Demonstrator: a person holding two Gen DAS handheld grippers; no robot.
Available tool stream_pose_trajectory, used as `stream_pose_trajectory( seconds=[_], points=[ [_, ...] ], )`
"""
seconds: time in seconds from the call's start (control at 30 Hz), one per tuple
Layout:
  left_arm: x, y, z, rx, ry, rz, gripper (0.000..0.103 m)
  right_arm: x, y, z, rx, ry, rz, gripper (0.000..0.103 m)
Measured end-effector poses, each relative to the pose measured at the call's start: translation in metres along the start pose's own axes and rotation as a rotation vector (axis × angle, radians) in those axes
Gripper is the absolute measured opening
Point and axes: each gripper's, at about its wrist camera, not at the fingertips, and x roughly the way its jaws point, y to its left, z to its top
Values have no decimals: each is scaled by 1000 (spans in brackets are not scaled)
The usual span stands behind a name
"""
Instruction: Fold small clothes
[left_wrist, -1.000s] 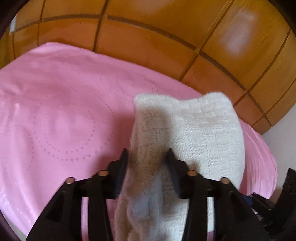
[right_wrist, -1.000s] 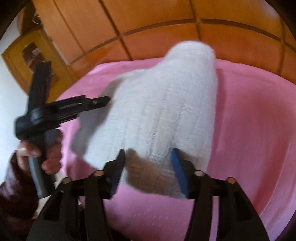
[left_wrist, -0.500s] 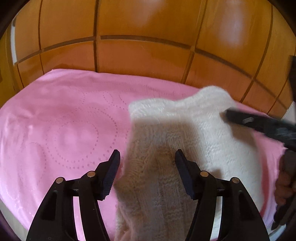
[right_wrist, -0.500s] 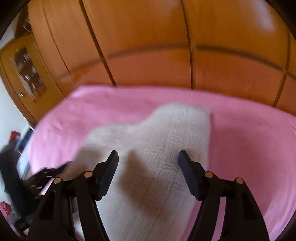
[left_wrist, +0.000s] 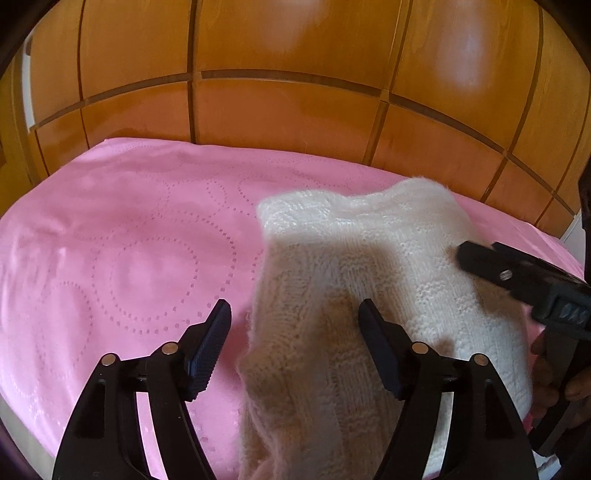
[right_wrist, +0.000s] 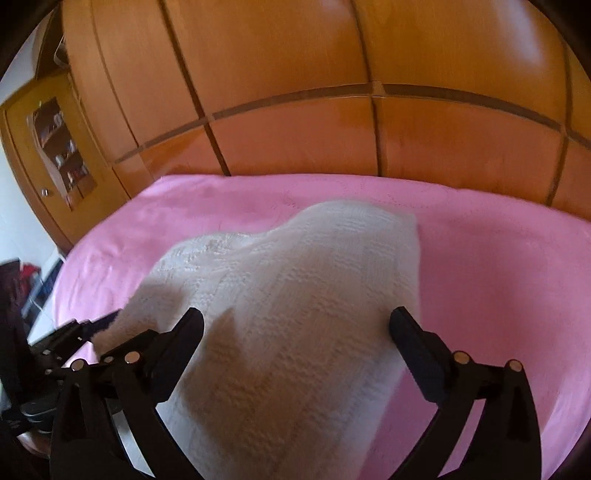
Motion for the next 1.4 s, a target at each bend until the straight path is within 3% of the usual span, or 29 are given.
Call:
stream_pose_trajectory(
  seconds=[0.13,0.27,0.57,0.7,0.83,0.93,1.0,1.1,1.17,1.4],
  points=[
    [0,1,0,3,-1,-4,71,-7,-22,-3,98,18,35,100],
    [4,7,-2,-9,-4,-17,82,-6,-50,-13,207,55,113,101],
    [32,51,-4,-172,106,-309,84,21,-80,-24,332,151,365,101],
    [51,71,-9,-288,174,-462,83,34,-72,-19,297,179,419,101],
    [51,71,-15,-282,154,-493,80,44,-51,-15,228,213,398,101],
    [50,71,-20,-295,145,-525,70,48,-45,-12,216,225,371,100],
    [50,68,-23,-310,165,-615,47,48,-42,-12,207,225,352,89],
    [45,57,-22,-259,161,-620,42,35,-35,-14,196,195,317,71],
    [42,53,-21,-272,161,-635,40,22,-33,-14,188,171,305,66],
    [37,-4,-2,-196,185,-711,37,-40,-49,-12,171,47,267,62]
  ],
)
